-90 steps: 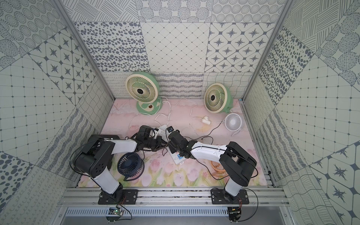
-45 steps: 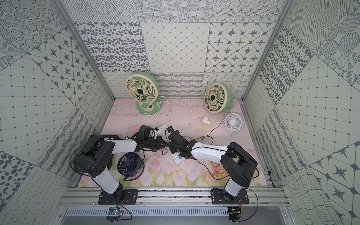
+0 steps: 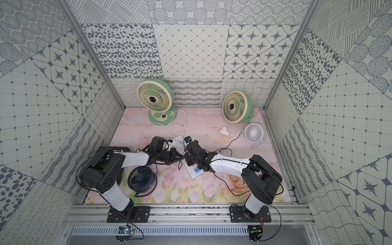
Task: Unplug the desk fan from the power strip
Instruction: Remove the plug from the socket.
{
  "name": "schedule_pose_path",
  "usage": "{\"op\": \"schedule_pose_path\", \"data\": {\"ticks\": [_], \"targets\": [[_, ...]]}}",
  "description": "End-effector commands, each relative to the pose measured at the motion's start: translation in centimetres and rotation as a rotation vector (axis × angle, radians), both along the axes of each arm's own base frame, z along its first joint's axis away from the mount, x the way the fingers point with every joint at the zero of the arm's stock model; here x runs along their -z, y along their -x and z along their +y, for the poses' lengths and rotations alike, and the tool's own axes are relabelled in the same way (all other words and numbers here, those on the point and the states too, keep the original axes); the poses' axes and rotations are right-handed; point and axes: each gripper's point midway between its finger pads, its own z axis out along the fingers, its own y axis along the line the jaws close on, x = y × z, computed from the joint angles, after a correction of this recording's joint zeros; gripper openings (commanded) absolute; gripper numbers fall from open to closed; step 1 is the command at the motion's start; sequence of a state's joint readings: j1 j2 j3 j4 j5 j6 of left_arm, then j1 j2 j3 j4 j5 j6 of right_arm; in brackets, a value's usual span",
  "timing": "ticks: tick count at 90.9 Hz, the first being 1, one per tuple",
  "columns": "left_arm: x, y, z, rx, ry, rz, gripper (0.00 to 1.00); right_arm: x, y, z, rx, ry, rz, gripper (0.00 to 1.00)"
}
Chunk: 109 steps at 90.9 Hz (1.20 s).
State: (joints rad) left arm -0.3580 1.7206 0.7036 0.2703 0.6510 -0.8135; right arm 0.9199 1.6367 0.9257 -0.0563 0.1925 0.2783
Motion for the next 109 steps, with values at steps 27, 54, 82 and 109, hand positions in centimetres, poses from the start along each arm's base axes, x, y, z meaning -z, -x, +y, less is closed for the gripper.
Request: {"op": "schedule_pose_path", "data": {"ticks": [27, 54, 82, 109], "targets": [[2.7, 0.8, 1.8, -0.041, -0.113, 0.073, 0.00, -0.9, -0.6, -0.5, 0.003, -0.113, 0.037, 0.01], [2.6, 0.7, 1.6, -0.039, -0.110, 0.072, 0.00, -0.5, -0.4, -0.4, -0.002, 0.059, -0.043, 0.01], [2.7, 0.5, 1.6, -0.040, -0.111, 0.074, 0.00, -0.8, -0.8, -1.5, 0.022, -0.040, 0.006, 0.00], [2.6, 0.4, 1.7, -0.044, -0.112, 0.072, 0.00, -1.2, -0.8, -1.8, 0.020, 0.010, -0.029, 0.01]]}}
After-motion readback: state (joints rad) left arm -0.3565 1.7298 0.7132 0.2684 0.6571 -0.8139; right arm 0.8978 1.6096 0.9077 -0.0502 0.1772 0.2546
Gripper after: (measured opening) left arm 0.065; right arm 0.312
